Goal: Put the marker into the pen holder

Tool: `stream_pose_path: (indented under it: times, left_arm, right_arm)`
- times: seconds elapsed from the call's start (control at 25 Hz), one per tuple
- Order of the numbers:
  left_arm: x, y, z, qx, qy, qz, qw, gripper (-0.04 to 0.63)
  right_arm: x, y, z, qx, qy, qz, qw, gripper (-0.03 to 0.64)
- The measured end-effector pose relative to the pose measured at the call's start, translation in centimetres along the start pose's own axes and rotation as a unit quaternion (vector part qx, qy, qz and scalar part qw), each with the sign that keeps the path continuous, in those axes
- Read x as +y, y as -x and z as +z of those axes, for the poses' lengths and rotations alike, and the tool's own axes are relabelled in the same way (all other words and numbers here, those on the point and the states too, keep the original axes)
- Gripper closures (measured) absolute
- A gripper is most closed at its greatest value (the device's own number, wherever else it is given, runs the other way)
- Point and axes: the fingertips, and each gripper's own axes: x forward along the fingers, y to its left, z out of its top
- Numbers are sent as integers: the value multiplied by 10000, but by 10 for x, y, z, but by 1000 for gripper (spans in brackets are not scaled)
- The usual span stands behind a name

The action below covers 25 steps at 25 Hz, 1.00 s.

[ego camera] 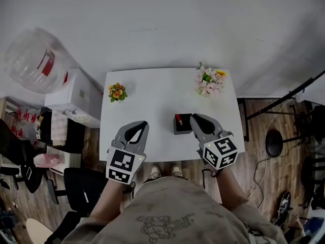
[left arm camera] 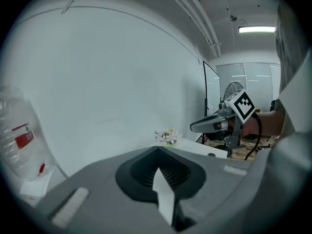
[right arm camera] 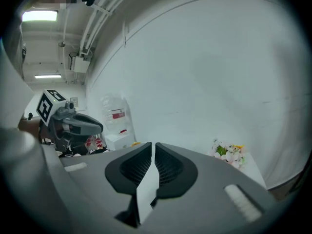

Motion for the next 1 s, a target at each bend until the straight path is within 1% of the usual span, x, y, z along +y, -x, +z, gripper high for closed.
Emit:
stream_pose_path:
  times: [0.28, 0.44, 0.56, 0.72, 0.88, 1.0]
  left_arm:
    - [2, 21, 32, -363, -158, 143, 9991, 594]
    - [1, 33, 40, -448, -127, 183, 9987, 594]
    - [-2, 41, 49, -658, -169, 226, 9974, 594]
    - [-10, 49, 47, -760, -113, 238, 9968, 594]
    - [-19, 47, 38, -665, -56, 151, 9977, 594]
    - [-21, 45, 35, -633, -59, 105, 9979, 594]
  right_arm:
    - [25, 35, 48, -486, 230, 203, 9984, 584]
    - [37, 51, 66, -677, 438, 300, 9963, 589]
    - [46, 63, 75, -749, 606, 378, 9946, 589]
    - [48, 72, 71, -636, 632, 418, 9951, 589]
    - [49, 74, 54, -373, 565, 445, 9967, 589]
    - [50, 73, 46, -287, 500, 455, 9973, 589]
